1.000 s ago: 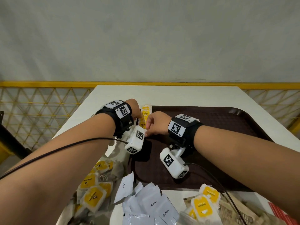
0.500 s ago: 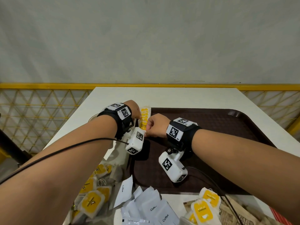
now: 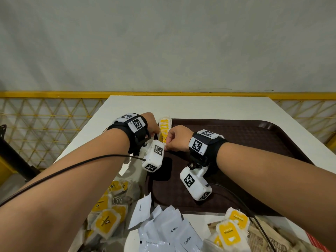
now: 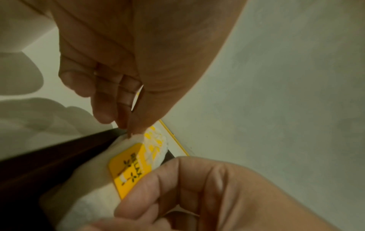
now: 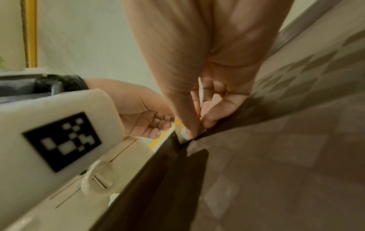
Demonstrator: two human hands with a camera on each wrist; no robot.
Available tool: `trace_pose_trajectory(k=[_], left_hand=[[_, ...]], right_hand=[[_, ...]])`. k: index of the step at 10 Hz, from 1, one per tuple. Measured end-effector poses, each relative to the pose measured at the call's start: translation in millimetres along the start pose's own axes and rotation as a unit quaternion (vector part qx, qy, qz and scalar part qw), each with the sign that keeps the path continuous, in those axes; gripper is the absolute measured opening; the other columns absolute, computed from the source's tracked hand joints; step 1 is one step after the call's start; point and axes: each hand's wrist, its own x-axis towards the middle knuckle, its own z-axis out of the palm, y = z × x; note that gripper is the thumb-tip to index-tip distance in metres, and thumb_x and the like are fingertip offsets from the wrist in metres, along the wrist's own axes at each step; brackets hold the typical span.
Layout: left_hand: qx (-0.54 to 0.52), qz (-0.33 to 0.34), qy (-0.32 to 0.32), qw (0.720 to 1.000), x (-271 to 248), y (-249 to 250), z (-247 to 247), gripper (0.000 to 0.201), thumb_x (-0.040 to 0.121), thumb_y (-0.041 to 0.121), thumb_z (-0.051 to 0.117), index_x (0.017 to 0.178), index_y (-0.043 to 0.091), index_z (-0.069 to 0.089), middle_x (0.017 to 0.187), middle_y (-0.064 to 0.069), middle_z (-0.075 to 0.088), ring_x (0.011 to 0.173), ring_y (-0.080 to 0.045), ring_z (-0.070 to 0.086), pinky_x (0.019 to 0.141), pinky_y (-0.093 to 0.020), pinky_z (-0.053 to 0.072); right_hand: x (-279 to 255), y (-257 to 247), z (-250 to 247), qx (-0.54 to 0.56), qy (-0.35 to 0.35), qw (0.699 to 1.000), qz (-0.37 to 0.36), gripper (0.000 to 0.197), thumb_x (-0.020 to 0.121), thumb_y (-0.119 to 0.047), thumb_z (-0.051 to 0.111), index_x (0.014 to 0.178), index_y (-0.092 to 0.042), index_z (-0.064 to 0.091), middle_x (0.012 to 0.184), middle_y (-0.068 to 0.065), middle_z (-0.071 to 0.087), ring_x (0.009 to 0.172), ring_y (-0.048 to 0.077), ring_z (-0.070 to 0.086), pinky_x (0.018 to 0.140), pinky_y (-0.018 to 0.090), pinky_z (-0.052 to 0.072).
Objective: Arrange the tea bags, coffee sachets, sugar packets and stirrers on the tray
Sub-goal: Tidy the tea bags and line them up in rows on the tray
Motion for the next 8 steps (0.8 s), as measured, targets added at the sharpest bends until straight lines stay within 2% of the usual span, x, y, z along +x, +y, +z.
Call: trace_pose_trajectory(k=[1,2,3,4,5,6,7,8], left_hand=[[-0.003,0.003,0.002,1.000,0.0,-0.2,0.9,0.027,0.090,0.015,0.060,0.108,-0.003,0.067,0.105,-0.016,0.069,0.091,-0.025,0.064,0.074,-0.030,0.048],[0.002,0.008,0.006,1.000,0.1,0.3,-0.7,0.029,0.089,0.021,0.062,0.105,-0.002,0.067,0.107,-0.015,0.069,0.090,-0.024,0.065,0.074,-0.030,0.048],[0.013,0.010,0.015,1.000,-0.4,2.3,-2.2,0.030,0.087,0.021,0.064,0.105,-0.002,0.067,0.105,-0.017,0.069,0.086,-0.026,0.063,0.071,-0.031,0.047],[0.015,0.013,0.016,1.000,1.6,4.2,-1.6,0.031,0.084,0.018,0.069,0.109,-0.001,0.067,0.111,-0.017,0.068,0.085,-0.023,0.058,0.078,-0.034,0.051],[0.006,0.005,0.021,1.000,3.7,3.3,0.0,0.036,0.082,0.017,0.071,0.112,-0.001,0.064,0.113,-0.017,0.066,0.098,-0.028,0.063,0.086,-0.039,0.052],[0.002,-0.004,0.031,1.000,3.6,1.8,0.2,0.035,0.085,0.016,0.068,0.115,-0.001,0.063,0.115,-0.019,0.065,0.094,-0.027,0.060,0.086,-0.036,0.050],[-0.012,-0.005,0.035,0.999,1.9,0.9,-1.5,0.033,0.086,0.013,0.066,0.115,0.000,0.064,0.114,-0.018,0.066,0.086,-0.024,0.057,0.085,-0.035,0.051],[-0.032,-0.009,0.028,0.999,-3.1,0.7,-2.4,0.033,0.085,0.012,0.065,0.115,0.000,0.064,0.114,-0.018,0.066,0.084,-0.023,0.058,0.073,-0.032,0.051]], right_hand=[[-0.6,-0.3,0.1,-0.002,0.008,1.000,-0.002,0.026,0.076,-0.018,0.078,0.062,-0.020,0.056,0.062,-0.004,0.058,0.057,0.011,0.054,0.069,0.032,0.053],[-2.3,-0.9,-0.7,0.007,0.007,1.000,-0.003,0.028,0.076,-0.015,0.078,0.062,-0.019,0.054,0.060,-0.002,0.057,0.051,0.011,0.055,0.061,0.028,0.051],[-2.9,-0.1,-1.2,0.015,0.002,1.000,-0.001,0.026,0.076,-0.013,0.078,0.063,-0.017,0.055,0.064,0.000,0.059,0.056,0.016,0.059,0.066,0.033,0.056],[-2.0,0.6,-0.2,0.010,-0.005,1.000,0.003,0.025,0.077,-0.011,0.077,0.064,-0.017,0.055,0.066,0.001,0.060,0.063,0.018,0.060,0.074,0.038,0.057],[-0.5,1.0,0.8,0.006,-0.002,1.000,0.006,0.026,0.076,-0.011,0.077,0.064,-0.017,0.055,0.065,0.000,0.059,0.058,0.016,0.058,0.074,0.037,0.056],[-0.1,1.2,1.5,0.006,0.000,1.000,0.005,0.027,0.075,-0.011,0.078,0.063,-0.018,0.055,0.067,0.001,0.060,0.060,0.017,0.058,0.074,0.037,0.056],[0.2,1.7,2.2,0.008,-0.001,1.000,0.006,0.027,0.076,-0.010,0.078,0.063,-0.017,0.055,0.068,0.003,0.061,0.066,0.020,0.060,0.075,0.038,0.056],[1.0,1.6,2.0,0.011,-0.002,1.000,0.006,0.026,0.076,-0.010,0.077,0.062,-0.017,0.056,0.065,0.001,0.059,0.064,0.019,0.059,0.074,0.036,0.056]])
